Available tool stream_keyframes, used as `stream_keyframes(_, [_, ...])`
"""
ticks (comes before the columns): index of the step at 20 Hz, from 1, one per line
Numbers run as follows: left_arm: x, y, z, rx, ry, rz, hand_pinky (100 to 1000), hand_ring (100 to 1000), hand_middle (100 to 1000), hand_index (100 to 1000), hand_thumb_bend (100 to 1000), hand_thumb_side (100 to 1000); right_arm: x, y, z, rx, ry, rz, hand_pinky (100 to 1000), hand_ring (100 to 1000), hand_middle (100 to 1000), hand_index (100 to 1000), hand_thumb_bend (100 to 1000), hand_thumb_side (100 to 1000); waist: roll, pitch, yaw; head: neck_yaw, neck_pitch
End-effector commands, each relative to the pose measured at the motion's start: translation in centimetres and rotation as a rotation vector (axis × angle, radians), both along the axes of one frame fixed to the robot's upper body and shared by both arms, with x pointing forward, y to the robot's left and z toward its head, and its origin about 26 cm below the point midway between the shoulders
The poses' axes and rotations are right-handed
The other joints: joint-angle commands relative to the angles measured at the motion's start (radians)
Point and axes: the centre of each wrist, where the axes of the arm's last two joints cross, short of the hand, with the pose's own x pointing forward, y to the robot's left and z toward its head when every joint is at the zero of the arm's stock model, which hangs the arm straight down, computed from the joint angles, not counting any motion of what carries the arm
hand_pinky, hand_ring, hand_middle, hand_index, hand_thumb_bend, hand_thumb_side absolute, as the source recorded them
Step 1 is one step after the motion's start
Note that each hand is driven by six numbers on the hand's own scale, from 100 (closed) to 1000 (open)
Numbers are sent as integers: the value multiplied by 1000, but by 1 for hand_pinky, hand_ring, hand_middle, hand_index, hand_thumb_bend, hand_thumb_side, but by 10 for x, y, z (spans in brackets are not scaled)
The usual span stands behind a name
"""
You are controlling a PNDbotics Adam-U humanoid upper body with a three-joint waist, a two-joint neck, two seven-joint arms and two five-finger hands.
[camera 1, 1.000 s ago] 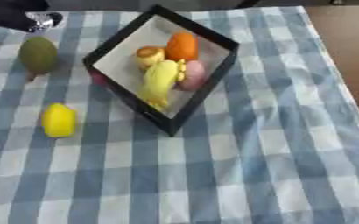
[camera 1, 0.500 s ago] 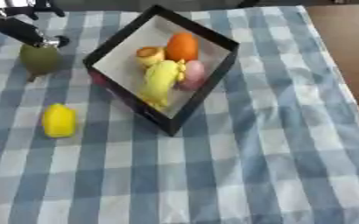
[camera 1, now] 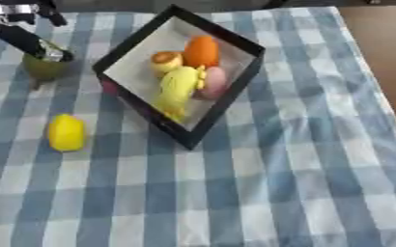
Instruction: Pick up objects on the table and place them in the box.
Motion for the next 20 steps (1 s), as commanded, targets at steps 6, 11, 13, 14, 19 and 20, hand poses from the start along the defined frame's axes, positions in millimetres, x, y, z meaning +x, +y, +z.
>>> stream_keyframes(6, [-4,26,8,56,-29,121,931,1000,856,921,535,506,-1,2,8,-25,-19,1,843,757,671,808,100,639,12,-18,0,7,-2])
stream_keyframes(11, [-3,37,1,78,-29,187,929,1000,858,920,558,501,-2,2,6,-25,-14,-7,841,757,670,808,100,647,11,-12,-2,13,-2])
stream_keyframes(13, [-3,41,-3,85,-28,210,928,1000,858,920,556,498,-2,3,6,-24,-13,-9,841,756,670,808,100,650,11,-8,-3,16,-2])
stream_keyframes(14, [-3,42,-4,88,-27,218,927,1000,858,919,554,497,-1,3,6,-24,-13,-9,841,756,669,807,100,652,12,-7,-4,17,-2])
stream_keyframes(19, [-2,46,-12,85,-21,238,919,1000,850,914,502,504,-1,4,5,-22,-16,-12,840,755,668,806,100,655,16,4,-11,22,-8])
stream_keyframes(20, [-2,46,-13,80,-15,236,915,1000,848,911,496,504,-1,4,5,-20,-16,-14,840,754,667,806,100,655,16,5,-12,23,-9])
